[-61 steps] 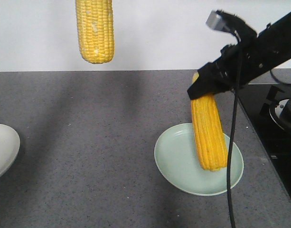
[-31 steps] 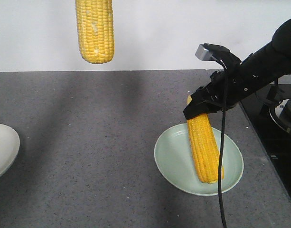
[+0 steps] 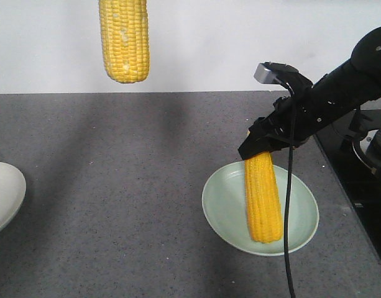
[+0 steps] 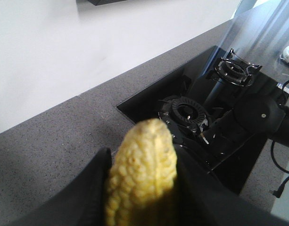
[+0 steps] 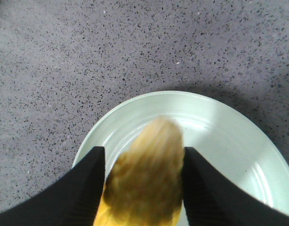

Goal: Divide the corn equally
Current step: 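Open the right gripper to release the cob and raise it away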

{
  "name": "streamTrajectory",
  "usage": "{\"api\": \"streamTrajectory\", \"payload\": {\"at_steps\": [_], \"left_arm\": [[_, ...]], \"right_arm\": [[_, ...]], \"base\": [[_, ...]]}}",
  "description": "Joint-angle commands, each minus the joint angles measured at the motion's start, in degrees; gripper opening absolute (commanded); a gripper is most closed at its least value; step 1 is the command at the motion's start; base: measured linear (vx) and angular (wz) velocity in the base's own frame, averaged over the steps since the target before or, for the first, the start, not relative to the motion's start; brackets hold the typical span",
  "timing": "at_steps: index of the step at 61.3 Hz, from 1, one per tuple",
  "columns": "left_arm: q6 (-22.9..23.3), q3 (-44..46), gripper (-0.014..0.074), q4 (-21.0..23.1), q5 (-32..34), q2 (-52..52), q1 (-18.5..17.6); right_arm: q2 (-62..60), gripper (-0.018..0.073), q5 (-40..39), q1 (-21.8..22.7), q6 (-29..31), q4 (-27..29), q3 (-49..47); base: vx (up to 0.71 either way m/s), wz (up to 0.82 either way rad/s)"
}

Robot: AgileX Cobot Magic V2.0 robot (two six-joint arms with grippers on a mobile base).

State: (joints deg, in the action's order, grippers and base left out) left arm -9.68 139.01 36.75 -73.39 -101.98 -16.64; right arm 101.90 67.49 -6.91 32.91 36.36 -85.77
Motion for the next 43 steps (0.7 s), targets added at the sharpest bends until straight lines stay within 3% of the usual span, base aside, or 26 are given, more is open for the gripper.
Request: {"api": "streamTrajectory", "payload": {"at_steps": [1, 23, 40, 43], "left_arm": [[0.2, 1.5, -0.0006, 2.1, 1.7, 2.5, -0.1], [0.2, 1.5, -0.0006, 2.1, 1.7, 2.5, -0.1], [0.2, 1.5, -0.0006, 2.1, 1.7, 2.5, -0.1], [0.2, 1.5, -0.0006, 2.1, 1.7, 2.5, -0.1]], "right_arm": [[-2.6, 0.0386, -0.9, 0.1, 0.4, 2.3, -1.4], [-3.8, 0.0335, -0.9, 0.1, 0.8, 4.3, -1.4], [-14.3, -0.0017, -1.0, 0.1, 8.5, 18.2, -1.4], [-16.5, -0.0014, -0.7, 0.1, 9.3, 20.9, -1.4]], "base": [[0.0, 0.0], [0.0, 0.0], [0.0, 0.0], [0.0, 0.0]]}}
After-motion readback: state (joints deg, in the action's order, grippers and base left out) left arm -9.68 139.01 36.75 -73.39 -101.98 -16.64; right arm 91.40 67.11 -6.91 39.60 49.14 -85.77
